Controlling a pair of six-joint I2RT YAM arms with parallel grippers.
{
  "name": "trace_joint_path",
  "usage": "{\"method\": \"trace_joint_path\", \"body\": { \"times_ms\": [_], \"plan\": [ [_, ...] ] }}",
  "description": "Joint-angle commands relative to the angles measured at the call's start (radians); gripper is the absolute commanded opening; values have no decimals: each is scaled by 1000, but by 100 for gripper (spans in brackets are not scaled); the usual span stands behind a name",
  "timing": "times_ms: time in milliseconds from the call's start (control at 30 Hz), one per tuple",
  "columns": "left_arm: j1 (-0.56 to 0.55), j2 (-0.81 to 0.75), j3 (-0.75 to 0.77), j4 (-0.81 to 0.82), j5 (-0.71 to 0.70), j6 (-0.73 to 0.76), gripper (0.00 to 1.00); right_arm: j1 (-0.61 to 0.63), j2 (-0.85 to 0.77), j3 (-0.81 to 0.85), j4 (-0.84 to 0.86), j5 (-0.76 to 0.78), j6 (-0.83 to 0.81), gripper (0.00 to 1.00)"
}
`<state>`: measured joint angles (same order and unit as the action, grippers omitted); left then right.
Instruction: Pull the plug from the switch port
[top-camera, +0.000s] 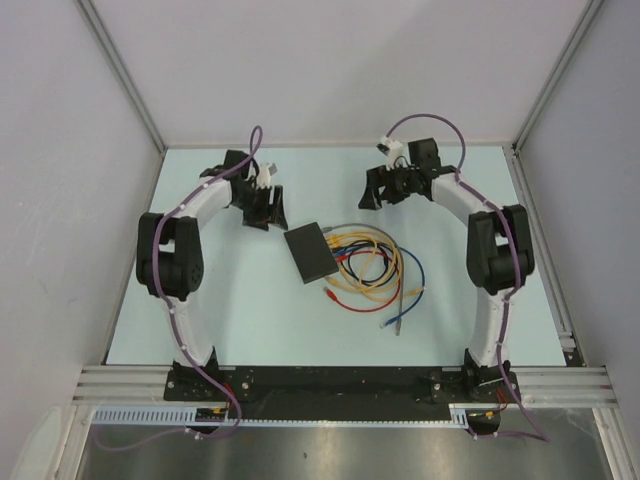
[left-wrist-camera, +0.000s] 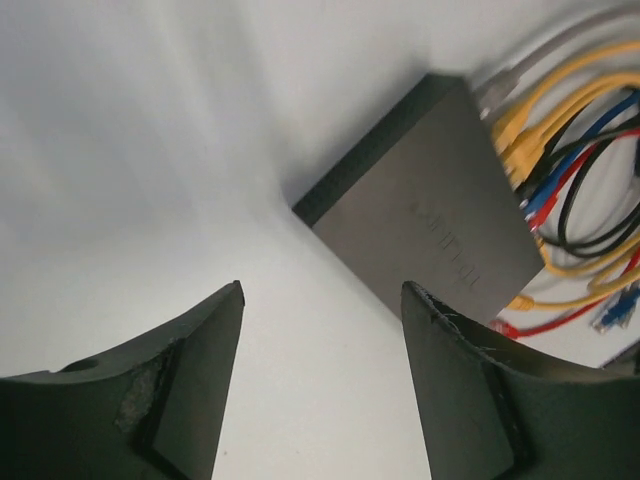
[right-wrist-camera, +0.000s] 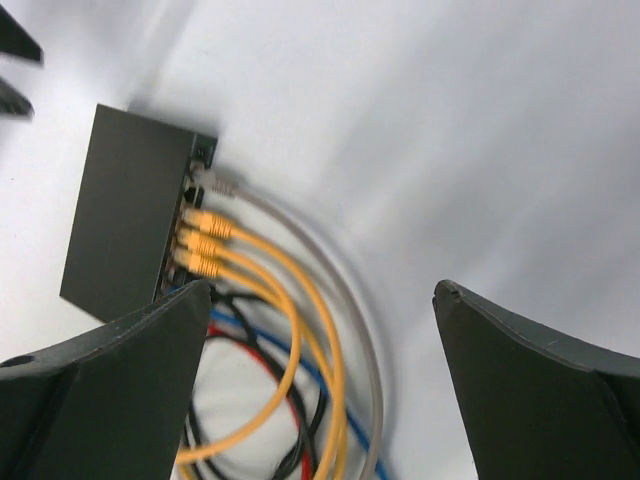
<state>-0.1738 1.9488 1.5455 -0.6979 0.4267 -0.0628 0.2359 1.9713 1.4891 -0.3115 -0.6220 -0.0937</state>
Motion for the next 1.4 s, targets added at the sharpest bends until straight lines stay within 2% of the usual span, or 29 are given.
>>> {"method": "trace_joint_path", "body": {
  "times_ms": [0, 133, 333, 533, 567, 700, 800, 1033, 1233, 1367],
  "plan": [
    [10, -4, -93, -5, 122, -2, 69, 43, 167, 203, -127, -85, -83, 97],
    [4, 5, -124, 14, 121, 11, 66, 48, 280, 330, -147, -154, -86, 92],
    [-18, 106, -70, 15, 132, 29, 64, 55, 307, 310, -124, -165, -58, 93],
    [-79, 231, 71, -14, 112, 29, 64, 69, 238, 159, -101, -114, -35, 94],
    [-95, 239, 79, -9, 113, 27, 64, 71, 204, 92, -97, -116, -35, 94],
    [-127, 275, 125, -20, 129, 31, 64, 86, 107, -52, -109, -108, -76, 94],
    [-144, 309, 169, -28, 144, 34, 63, 118, 43, -134, -107, -44, -126, 94],
    [-184, 346, 222, -29, 162, 43, 63, 221, -57, -205, -120, 117, -186, 98],
    [-181, 296, 222, -46, 97, 54, 65, 113, -11, -139, -158, 71, -156, 100],
    [-142, 201, 202, -46, 67, 34, 70, 7, 67, -14, -170, -60, -129, 98]
  ]
}}
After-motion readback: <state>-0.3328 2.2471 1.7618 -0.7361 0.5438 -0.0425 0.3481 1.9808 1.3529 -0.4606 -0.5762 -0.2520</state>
